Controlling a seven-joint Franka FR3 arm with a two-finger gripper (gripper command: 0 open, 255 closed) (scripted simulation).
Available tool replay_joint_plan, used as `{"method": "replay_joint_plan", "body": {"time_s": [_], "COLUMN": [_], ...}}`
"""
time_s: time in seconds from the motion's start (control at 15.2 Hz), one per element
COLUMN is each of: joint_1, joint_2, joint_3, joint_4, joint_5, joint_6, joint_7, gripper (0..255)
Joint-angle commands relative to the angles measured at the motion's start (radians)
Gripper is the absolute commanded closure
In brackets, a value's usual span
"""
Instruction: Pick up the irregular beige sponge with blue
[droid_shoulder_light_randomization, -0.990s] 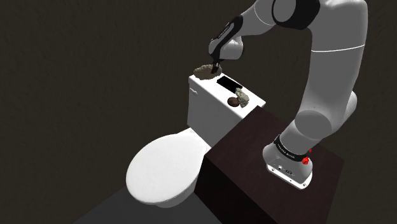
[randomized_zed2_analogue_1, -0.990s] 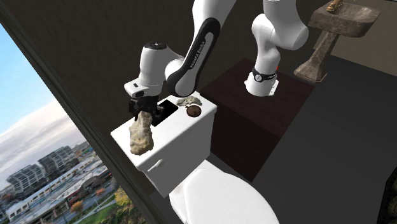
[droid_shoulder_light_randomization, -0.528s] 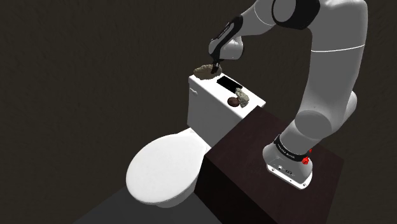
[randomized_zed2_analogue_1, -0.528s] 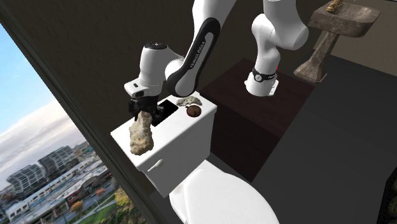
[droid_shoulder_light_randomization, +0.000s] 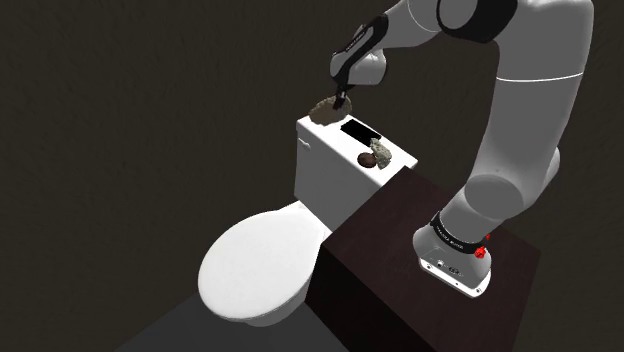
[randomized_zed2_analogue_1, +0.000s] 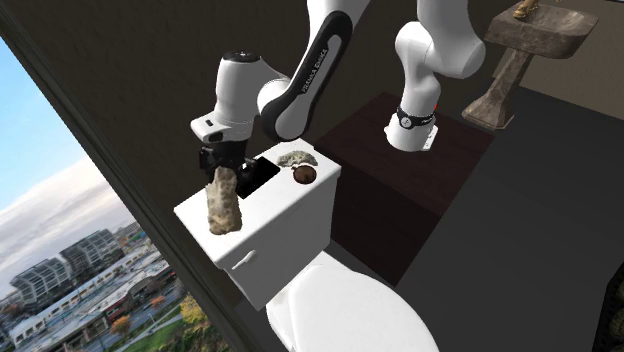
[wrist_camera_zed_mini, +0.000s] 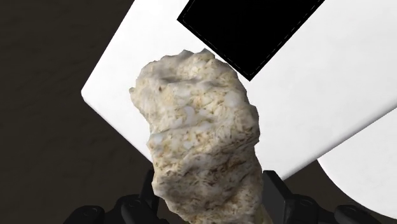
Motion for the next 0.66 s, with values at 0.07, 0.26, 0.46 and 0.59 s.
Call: {"method": "replay_joint_plan", "body": {"time_s": [0.07,0.26,0.46,0.59], "joint_1": [0.013,0.026,0.037,0.037], "joint_2": [-0.031,-0.061,-0.090,-0.092], "joint_3": [-0.017,-0.034,-0.048,-0.049], "joint_4": [-0.001,0.000,0.003,0.003], "joint_5": [-0.017,-0.036,-0.055,-0.056], "joint_6": [-0.029,-0.060,-0.092,-0.094], "joint_7": [0.014,0.029,0.043,0.044], "gripper": [255,255,255,255]}}
